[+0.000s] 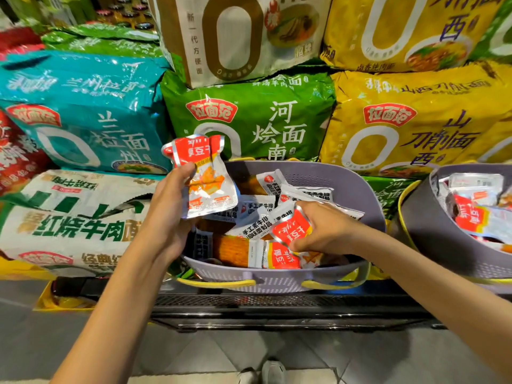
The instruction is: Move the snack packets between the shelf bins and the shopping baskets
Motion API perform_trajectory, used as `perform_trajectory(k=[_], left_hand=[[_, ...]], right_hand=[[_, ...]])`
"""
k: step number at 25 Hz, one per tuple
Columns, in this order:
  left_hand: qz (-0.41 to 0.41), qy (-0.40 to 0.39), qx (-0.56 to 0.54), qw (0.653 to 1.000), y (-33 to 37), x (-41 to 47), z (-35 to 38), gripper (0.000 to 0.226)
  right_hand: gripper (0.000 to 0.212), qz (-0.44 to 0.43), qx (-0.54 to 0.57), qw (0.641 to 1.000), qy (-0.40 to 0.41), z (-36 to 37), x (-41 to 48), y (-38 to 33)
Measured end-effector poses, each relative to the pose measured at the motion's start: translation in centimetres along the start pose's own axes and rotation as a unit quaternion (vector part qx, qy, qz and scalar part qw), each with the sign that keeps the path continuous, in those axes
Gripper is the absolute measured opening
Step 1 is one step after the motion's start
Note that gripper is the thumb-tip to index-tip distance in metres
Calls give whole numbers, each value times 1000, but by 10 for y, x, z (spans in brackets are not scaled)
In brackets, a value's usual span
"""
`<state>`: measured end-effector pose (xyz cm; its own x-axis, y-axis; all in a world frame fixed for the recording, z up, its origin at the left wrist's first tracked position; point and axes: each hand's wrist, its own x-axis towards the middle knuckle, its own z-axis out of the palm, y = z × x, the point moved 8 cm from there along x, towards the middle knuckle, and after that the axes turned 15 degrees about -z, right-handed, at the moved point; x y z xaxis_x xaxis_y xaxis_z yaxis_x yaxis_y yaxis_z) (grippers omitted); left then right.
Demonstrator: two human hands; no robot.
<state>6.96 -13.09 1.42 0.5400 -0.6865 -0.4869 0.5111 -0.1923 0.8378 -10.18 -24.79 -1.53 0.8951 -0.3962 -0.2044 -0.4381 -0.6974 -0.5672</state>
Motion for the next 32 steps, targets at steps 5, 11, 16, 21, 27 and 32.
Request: perform_trajectory(k=[5, 11, 16, 21, 27, 32], left_hand=[[4, 3, -12, 1000, 0, -1, -1, 22], [2, 4, -13, 1000, -1, 0, -2, 23], [0, 7, -17, 1000, 0, 1, -3, 24], [0, 1, -34, 999, 1, 1, -5, 26], [4, 6, -43, 999, 1, 3, -5, 23], [6, 13, -38, 999, 1, 4, -5, 21]], right_hand=[[39, -5, 18, 1000, 24, 0, 4, -3], [30, -12, -1, 996, 90, -19, -2, -6], [28, -93, 22, 972, 213, -79, -4, -22], [31, -336, -9, 910, 242, -86, -1, -67], [41, -268, -25, 957, 109, -63, 13, -27], [39, -199, 24, 967, 160, -87, 16, -16]])
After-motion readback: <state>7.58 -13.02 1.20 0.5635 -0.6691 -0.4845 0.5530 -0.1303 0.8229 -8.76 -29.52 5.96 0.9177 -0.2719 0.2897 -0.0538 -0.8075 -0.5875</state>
